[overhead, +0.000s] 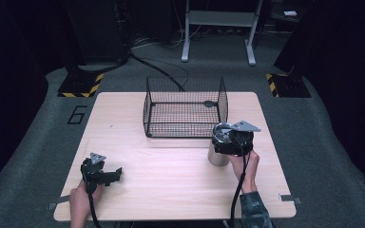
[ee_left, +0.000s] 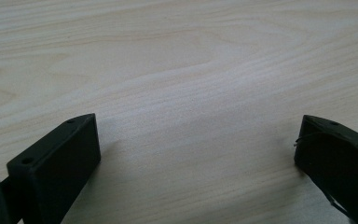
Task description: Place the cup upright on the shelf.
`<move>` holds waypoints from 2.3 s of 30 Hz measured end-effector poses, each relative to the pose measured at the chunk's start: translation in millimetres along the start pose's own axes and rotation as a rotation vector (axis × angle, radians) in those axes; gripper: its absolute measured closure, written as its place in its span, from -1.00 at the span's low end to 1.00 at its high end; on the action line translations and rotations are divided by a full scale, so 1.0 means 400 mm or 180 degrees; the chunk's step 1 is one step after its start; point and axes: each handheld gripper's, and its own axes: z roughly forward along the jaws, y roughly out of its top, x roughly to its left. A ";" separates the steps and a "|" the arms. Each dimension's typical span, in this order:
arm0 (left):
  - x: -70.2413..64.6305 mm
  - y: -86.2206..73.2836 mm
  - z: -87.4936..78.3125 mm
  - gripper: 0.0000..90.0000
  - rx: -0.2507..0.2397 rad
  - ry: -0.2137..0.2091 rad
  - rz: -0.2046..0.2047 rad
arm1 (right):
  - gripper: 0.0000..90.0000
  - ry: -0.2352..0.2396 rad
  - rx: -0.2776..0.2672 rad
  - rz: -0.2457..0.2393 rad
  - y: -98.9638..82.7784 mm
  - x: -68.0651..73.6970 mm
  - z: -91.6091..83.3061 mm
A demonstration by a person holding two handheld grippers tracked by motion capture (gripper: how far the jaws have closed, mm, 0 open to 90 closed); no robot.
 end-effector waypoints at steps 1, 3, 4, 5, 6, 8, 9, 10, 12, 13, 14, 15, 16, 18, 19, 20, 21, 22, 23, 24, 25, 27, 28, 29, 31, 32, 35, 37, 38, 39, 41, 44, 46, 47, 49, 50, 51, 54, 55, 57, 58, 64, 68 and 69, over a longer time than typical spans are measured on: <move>0.000 0.000 0.000 -1.00 0.0000 0.0000 0.0000 | -0.92 -0.0001 0.0000 0.0000 0.000 0.000 0.000; 0.000 0.000 0.000 -1.00 0.0000 0.0001 0.0000 | -0.92 -0.0001 0.0004 -0.0002 0.000 0.000 0.000; 0.000 0.000 0.000 -1.00 -0.0009 0.0005 -0.0002 | -0.92 0.0000 -0.0004 -0.0003 0.000 0.000 0.000; 0.000 0.000 0.000 -1.00 -0.0001 0.0001 0.0000 | -0.92 0.0016 -0.0011 -0.0012 -0.001 -0.002 0.000; 0.000 0.000 0.000 -1.00 -0.0001 0.0001 0.0000 | -0.92 0.0022 -0.0001 -0.0017 0.000 -0.003 0.000; 0.000 0.000 0.000 -1.00 -0.0001 0.0001 0.0000 | -0.92 0.0026 -0.0002 -0.0017 0.000 -0.004 0.000; 0.000 0.000 0.000 -1.00 0.0002 0.0000 0.0000 | -0.92 0.0035 -0.0003 -0.0023 0.000 -0.005 0.000; 0.000 0.000 0.001 -1.00 -0.0013 0.0011 -0.0003 | -0.92 0.0040 -0.0002 -0.0029 0.000 -0.005 0.001; 0.000 0.000 0.001 -1.00 -0.0009 0.0005 -0.0002 | -0.92 0.0043 0.0005 -0.0028 0.001 -0.006 0.001; 0.000 0.000 0.000 -1.00 -0.0001 0.0002 -0.0001 | -0.92 0.0048 0.0009 -0.0031 0.001 -0.007 0.001; 0.000 0.000 0.000 -1.00 -0.0001 0.0002 -0.0001 | -0.92 0.0048 0.0009 -0.0031 0.001 -0.007 0.001; 0.000 0.000 0.000 -1.00 0.0001 0.0000 -0.0003 | -0.92 0.0053 0.0020 -0.0026 0.002 -0.007 0.000; 0.000 0.000 0.001 -1.00 -0.0010 0.0005 -0.0005 | -0.92 0.0059 0.0032 -0.0042 0.003 -0.008 0.000; 0.000 0.000 0.001 -1.00 -0.0013 0.0011 -0.0003 | -0.92 0.0076 0.0029 -0.0036 0.003 -0.009 0.001; 0.000 0.000 0.000 -1.00 -0.0001 0.0001 -0.0001 | -0.92 0.0078 0.0021 -0.0042 0.003 -0.010 0.001; 0.000 0.000 0.000 -1.00 0.0000 0.0001 0.0000 | -0.92 0.0082 0.0022 -0.0039 0.003 -0.010 0.001; 0.000 0.000 0.000 -1.00 -0.0008 0.0004 -0.0003 | -0.92 0.0088 0.0026 -0.0041 0.003 -0.011 0.001; 0.000 0.000 0.000 -1.00 0.0000 0.0001 0.0001 | -0.92 0.0094 0.0026 -0.0043 0.003 -0.011 0.001; 0.000 0.000 0.000 -1.00 0.0000 0.0000 0.0000 | -0.92 0.0096 0.0032 -0.0041 0.004 -0.011 0.001; 0.000 0.000 0.000 -1.00 0.0000 0.0000 0.0000 | -0.92 0.0101 0.0031 -0.0042 0.004 -0.011 0.000; 0.000 0.000 0.000 -1.00 0.0000 0.0001 0.0000 | -0.92 0.0104 0.0036 -0.0044 0.005 -0.011 0.000; -0.001 0.000 0.001 -1.00 -0.0014 0.0011 -0.0004 | -0.92 0.0095 0.0042 -0.0036 0.006 -0.010 -0.003; 0.000 0.000 0.000 -1.00 -0.0008 0.0003 -0.0002 | -0.92 0.0104 0.0027 -0.0062 0.007 -0.011 -0.003; 0.000 0.000 0.000 -1.00 0.0002 0.0000 0.0000 | -0.92 0.0088 0.0017 -0.0046 0.008 -0.011 -0.006; 0.000 0.000 0.000 -1.00 0.0000 0.0001 0.0000 | -0.92 0.0080 0.0010 -0.0054 0.011 -0.011 -0.010; 0.000 0.000 0.000 -1.00 0.0002 0.0000 0.0000 | -0.92 0.0092 0.0004 -0.0064 0.014 -0.012 -0.011; -0.001 0.000 0.001 -1.00 -0.0016 0.0012 -0.0005 | -0.92 0.0094 -0.0012 -0.0075 0.021 -0.014 -0.018; 0.000 0.000 0.000 -1.00 -0.0001 0.0001 0.0000 | -0.92 0.0100 -0.0023 -0.0082 0.027 -0.014 -0.024; 0.000 0.000 0.000 -1.00 -0.0001 0.0001 0.0000 | -0.92 0.0103 -0.0031 -0.0076 0.029 -0.013 -0.026; 0.000 0.000 0.000 -1.00 0.0002 0.0000 0.0000 | -0.92 0.0109 -0.0033 -0.0081 0.033 -0.012 -0.028; 0.000 0.000 0.000 -1.00 0.0003 0.0000 0.0000 | -0.92 0.0118 -0.0043 -0.0107 0.038 -0.012 -0.032; 0.000 0.000 0.000 -1.00 0.0002 0.0000 0.0000 | -0.92 0.0135 -0.0030 -0.0111 0.045 -0.011 -0.036; 0.000 0.000 0.000 -1.00 0.0000 0.0001 0.0000 | -0.92 0.0153 -0.0027 -0.0122 0.049 -0.012 -0.039; 0.000 0.000 0.000 -1.00 0.0000 0.0001 0.0001 | -0.92 0.0175 -0.0035 -0.0105 0.051 -0.011 -0.040; -0.001 0.000 0.000 -1.00 0.0001 -0.0001 -0.0010 | -0.92 0.0194 -0.0030 -0.0104 0.055 -0.012 -0.042; 0.000 0.000 0.000 -1.00 -0.0001 0.0001 0.0001 | -0.92 0.0193 -0.0031 -0.0104 0.057 -0.013 -0.043; 0.000 0.000 0.000 -1.00 0.0002 -0.0001 -0.0002 | -0.92 0.0199 -0.0025 -0.0111 0.060 -0.013 -0.045; 0.000 0.000 0.000 -1.00 0.0007 -0.0005 -0.0007 | -0.92 0.0209 -0.0041 -0.0132 0.071 -0.014 -0.049; 0.000 0.000 0.000 -1.00 0.0007 -0.0005 -0.0009 | -0.92 0.0213 -0.0041 -0.0133 0.075 -0.015 -0.052; 0.000 0.000 0.000 -1.00 0.0008 -0.0006 -0.0006 | -0.92 0.0232 -0.0056 -0.0123 0.082 -0.015 -0.057; 0.000 0.000 0.000 -1.00 0.0011 -0.0006 -0.0004 | -0.92 0.0241 -0.0055 -0.0124 0.086 -0.016 -0.059; 0.000 0.000 0.000 -1.00 0.0009 -0.0007 -0.0006 | -0.92 0.0273 -0.0076 -0.0158 0.106 -0.014 -0.064; -0.001 0.000 0.000 -1.00 0.0004 -0.0005 -0.0013 | -0.92 0.0308 -0.0097 -0.0158 0.118 -0.013 -0.067; 0.000 0.000 0.000 -1.00 -0.0002 -0.0003 -0.0009 | -0.92 0.0314 -0.0098 -0.0158 0.120 -0.012 -0.068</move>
